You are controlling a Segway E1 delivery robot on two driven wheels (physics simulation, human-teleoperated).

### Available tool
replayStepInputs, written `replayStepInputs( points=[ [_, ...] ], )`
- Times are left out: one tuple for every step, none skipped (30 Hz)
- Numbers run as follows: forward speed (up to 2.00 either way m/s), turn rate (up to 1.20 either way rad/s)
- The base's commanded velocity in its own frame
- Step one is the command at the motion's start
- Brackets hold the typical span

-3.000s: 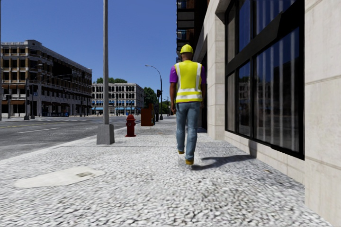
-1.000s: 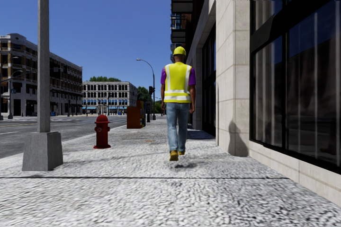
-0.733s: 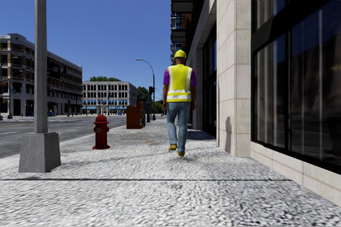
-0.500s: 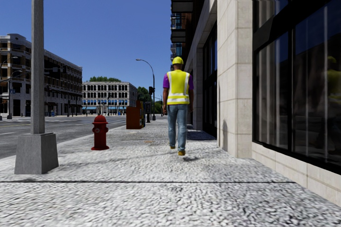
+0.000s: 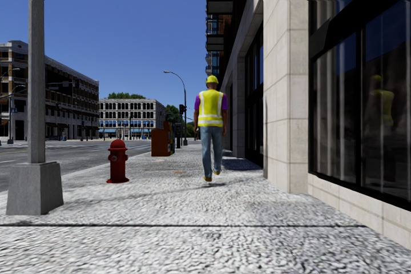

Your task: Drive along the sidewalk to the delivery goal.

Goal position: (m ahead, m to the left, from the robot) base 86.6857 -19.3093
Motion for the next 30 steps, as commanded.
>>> replayStepInputs(
  points=[
    [0.28,0.00],
    [0.28,0.00],
    [0.28,0.00],
    [0.28,0.00],
    [0.29,0.00],
    [0.29,0.00],
    [0.29,0.00],
    [0.29,0.00],
    [0.29,0.00],
    [0.30,0.00],
    [0.32,0.00],
    [0.34,0.00],
    [0.34,0.00],
    [0.35,0.00],
    [0.36,0.00],
    [0.36,0.00],
    [0.36,0.00],
    [0.36,0.00],
    [0.36,0.00],
    [0.36,0.00],
    [0.36,0.00],
    [0.36,0.00],
    [0.36,0.00],
    [0.36,0.00],
    [0.36,0.00],
    [0.37,0.00],
    [0.37,0.00],
    [0.37,0.00],
    [0.37,0.00],
    [0.37,0.00]
  ],
)
